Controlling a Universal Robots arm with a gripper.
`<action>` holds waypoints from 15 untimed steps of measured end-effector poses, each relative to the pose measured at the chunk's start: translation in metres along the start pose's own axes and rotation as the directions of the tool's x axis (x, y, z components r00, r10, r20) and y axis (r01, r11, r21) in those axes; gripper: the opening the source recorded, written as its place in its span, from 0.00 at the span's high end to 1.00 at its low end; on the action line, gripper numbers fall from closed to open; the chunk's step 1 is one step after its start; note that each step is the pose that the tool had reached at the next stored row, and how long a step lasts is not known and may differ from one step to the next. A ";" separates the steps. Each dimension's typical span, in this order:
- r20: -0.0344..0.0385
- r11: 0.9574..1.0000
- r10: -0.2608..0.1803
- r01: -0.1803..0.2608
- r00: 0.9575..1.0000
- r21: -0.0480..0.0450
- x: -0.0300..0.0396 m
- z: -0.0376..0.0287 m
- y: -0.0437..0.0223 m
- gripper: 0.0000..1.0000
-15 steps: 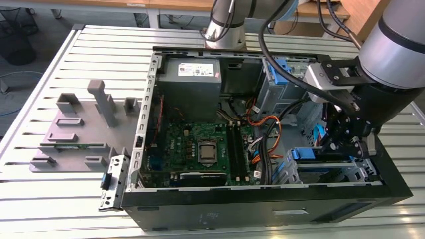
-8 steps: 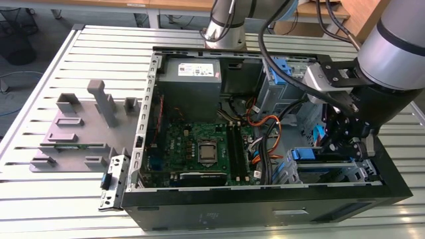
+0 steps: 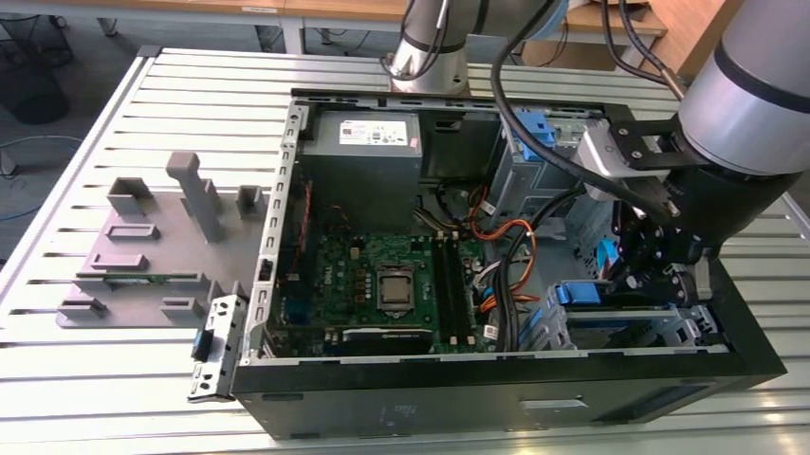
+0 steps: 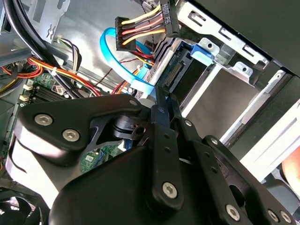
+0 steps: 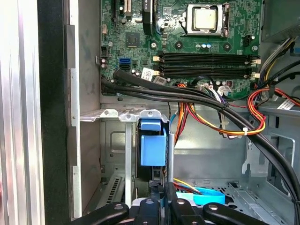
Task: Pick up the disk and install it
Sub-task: 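Insert the first disk wire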
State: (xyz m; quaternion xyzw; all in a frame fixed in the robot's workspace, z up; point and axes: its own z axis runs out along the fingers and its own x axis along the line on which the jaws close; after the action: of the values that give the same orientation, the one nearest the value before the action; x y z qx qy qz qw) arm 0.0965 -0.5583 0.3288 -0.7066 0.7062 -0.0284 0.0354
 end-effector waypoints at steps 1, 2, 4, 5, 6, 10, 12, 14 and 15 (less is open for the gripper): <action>0.000 1.000 0.000 0.000 1.000 0.000 0.0000 0.0002 0.0000 0.84; 0.000 1.000 0.000 0.000 1.000 0.000 0.0000 0.0003 0.0000 0.84; 0.000 1.000 0.000 0.000 1.000 0.000 0.0000 0.0003 0.0000 0.84; 0.000 1.000 0.000 0.000 1.000 0.000 0.0000 0.0003 0.0000 0.84; 0.001 1.000 0.000 0.000 1.000 0.000 0.0000 0.0006 0.0000 0.84; 0.001 1.000 0.000 0.000 1.000 0.000 0.0000 0.0006 0.0001 0.76; 0.000 1.000 0.000 0.000 1.000 0.000 0.0000 0.0005 0.0000 0.76; 0.000 1.000 0.000 0.000 1.000 0.000 -0.0001 -0.0012 -0.0001 0.76; 0.001 1.000 0.000 0.000 1.000 0.000 -0.0001 -0.0026 -0.0002 0.76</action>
State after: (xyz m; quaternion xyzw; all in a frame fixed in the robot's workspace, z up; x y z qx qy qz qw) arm 0.0965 -0.5583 0.3314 -0.7066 0.7062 -0.0282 0.0357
